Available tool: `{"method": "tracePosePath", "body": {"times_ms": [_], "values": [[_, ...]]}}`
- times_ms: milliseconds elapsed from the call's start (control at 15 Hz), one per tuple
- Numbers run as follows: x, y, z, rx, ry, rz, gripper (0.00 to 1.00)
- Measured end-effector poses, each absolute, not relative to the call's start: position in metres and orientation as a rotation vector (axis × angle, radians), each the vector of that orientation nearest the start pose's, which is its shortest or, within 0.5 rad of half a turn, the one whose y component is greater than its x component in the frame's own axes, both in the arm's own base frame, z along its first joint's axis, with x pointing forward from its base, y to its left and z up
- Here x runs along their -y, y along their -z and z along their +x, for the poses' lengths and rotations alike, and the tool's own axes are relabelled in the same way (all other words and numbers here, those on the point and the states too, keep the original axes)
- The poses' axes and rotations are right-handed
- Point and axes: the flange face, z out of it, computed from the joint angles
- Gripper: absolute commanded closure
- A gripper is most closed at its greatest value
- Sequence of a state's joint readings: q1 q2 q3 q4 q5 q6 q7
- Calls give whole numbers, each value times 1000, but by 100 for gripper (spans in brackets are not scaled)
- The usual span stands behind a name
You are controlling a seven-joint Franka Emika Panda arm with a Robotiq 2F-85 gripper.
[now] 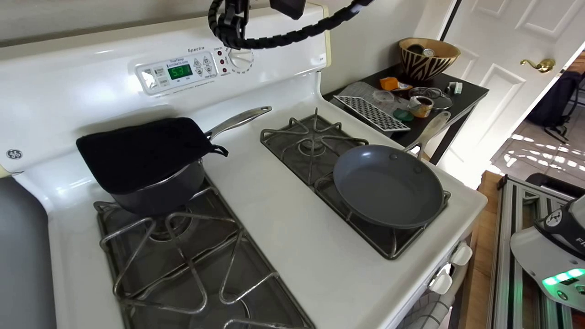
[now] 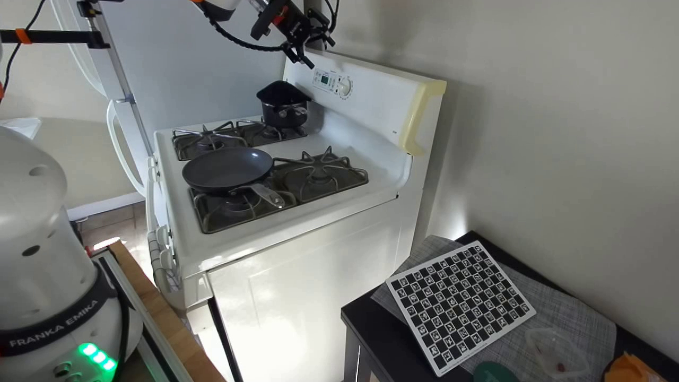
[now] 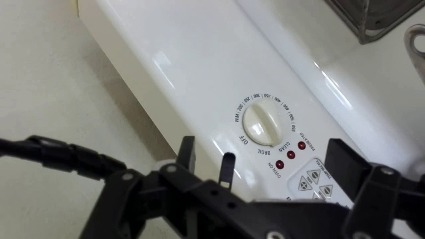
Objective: Turn the stove on the switch to the left
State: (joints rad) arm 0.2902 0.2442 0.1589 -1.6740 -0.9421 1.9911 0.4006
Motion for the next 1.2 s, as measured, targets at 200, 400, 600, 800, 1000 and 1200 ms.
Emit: {"method": "tracePosePath", "body": {"times_ms": [200, 400, 600, 800, 1000, 1200], "values": [[-226, -494, 605, -343, -533, 2344, 0], [-224, -496, 603, -239, -552, 2374, 0], [-224, -495, 599, -155, -576, 2403, 0], [-224, -494, 594, -89, -598, 2413, 0], [-221, -494, 588, -40, -611, 2417, 0], [-218, -492, 583, -2, -616, 2418, 0]]}}
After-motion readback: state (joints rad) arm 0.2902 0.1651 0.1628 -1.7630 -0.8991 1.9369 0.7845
